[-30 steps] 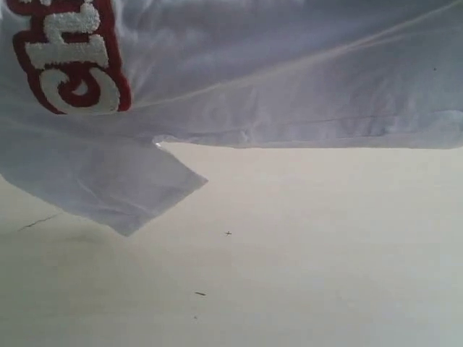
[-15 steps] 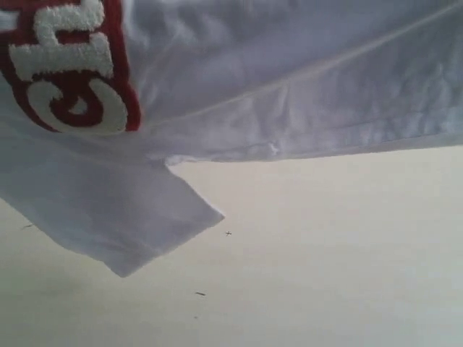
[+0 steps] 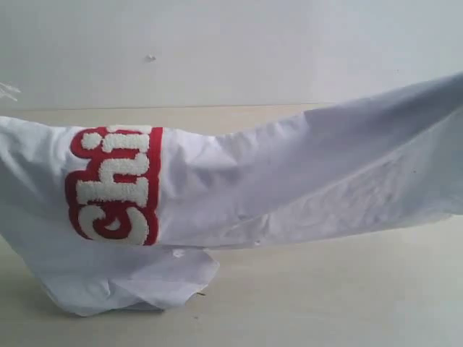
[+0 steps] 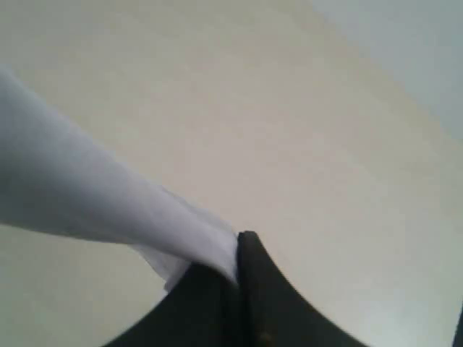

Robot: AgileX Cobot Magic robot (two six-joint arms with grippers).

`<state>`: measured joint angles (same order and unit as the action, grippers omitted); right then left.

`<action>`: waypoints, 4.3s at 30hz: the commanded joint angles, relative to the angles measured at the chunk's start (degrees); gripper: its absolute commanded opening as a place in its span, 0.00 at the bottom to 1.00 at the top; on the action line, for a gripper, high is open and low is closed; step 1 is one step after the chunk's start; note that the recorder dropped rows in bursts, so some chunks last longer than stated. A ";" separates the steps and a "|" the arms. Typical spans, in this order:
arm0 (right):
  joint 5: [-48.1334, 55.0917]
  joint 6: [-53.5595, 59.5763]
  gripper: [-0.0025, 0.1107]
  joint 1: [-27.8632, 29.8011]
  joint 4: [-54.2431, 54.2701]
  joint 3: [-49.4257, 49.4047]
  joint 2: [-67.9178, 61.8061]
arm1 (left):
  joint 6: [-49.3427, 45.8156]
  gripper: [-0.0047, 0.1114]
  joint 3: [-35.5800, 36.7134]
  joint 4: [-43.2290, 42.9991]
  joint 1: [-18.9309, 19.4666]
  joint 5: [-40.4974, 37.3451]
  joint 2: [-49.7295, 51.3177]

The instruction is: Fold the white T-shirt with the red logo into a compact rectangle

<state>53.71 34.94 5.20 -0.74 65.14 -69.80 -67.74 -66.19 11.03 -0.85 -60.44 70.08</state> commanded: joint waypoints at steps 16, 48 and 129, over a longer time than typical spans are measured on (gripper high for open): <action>-50.11 -0.56 0.02 0.09 0.19 -0.21 -34.25 | -5.35 0.04 0.00 -0.04 0.19 54.07 33.31; -57.69 0.87 0.02 0.09 15.28 1.73 -37.17 | 24.66 0.05 -0.12 3.16 0.07 59.99 35.93; -23.67 -13.64 0.02 0.09 18.62 -11.84 -30.27 | 27.34 0.04 14.20 12.17 -10.06 16.66 25.23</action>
<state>30.13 21.38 5.20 17.32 53.41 -102.74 -38.21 -52.02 19.48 -10.82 -43.09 98.54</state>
